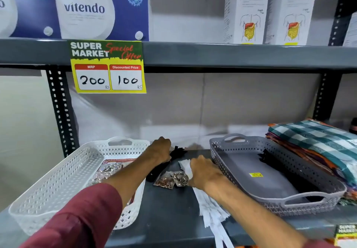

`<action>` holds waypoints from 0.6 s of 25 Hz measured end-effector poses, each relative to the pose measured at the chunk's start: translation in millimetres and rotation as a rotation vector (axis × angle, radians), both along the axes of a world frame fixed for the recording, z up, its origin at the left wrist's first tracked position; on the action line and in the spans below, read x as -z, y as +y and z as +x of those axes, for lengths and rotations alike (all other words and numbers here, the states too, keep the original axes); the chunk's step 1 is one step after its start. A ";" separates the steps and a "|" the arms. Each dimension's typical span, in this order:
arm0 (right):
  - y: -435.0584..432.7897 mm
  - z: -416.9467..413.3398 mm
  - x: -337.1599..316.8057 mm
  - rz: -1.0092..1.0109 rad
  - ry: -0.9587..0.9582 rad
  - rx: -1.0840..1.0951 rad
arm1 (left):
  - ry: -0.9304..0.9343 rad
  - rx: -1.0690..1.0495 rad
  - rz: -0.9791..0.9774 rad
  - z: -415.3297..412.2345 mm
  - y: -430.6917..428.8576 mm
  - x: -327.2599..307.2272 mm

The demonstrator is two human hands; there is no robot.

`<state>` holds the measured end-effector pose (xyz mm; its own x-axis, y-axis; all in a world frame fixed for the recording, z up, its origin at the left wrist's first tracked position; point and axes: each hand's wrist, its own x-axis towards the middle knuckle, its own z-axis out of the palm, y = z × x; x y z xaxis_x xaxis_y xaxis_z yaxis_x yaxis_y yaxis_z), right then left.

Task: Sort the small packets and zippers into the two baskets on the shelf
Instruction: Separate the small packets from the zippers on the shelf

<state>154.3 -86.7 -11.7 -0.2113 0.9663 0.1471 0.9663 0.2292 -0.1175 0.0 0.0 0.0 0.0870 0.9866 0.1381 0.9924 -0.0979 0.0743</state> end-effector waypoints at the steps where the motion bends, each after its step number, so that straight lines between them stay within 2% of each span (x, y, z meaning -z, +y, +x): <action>1: 0.2 -2.2 1.8 -0.026 -0.030 0.008 | 0.026 0.000 -0.031 -1.9 2.3 4.1; 4: -3.1 -2.2 4.9 0.025 -0.041 -0.011 | 0.037 0.010 -0.061 -6.1 5.6 13.4; 7: -4.7 5.4 1.0 0.079 0.030 -0.037 | 0.087 0.013 -0.064 -4.5 9.4 16.3; 11: -2.1 25.4 -34.1 0.116 0.101 0.011 | 0.068 0.041 -0.065 -5.4 13.7 20.0; 15: 4.5 48.4 -62.7 0.236 -0.027 0.076 | 0.091 0.046 -0.056 -7.8 14.1 20.9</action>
<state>202.7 -82.2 51.0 -0.1458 0.9191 0.3660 0.9839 0.1733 -0.0432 -7.8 14.1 -20.9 0.1421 0.9872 0.0726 0.9898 -0.1418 -0.0097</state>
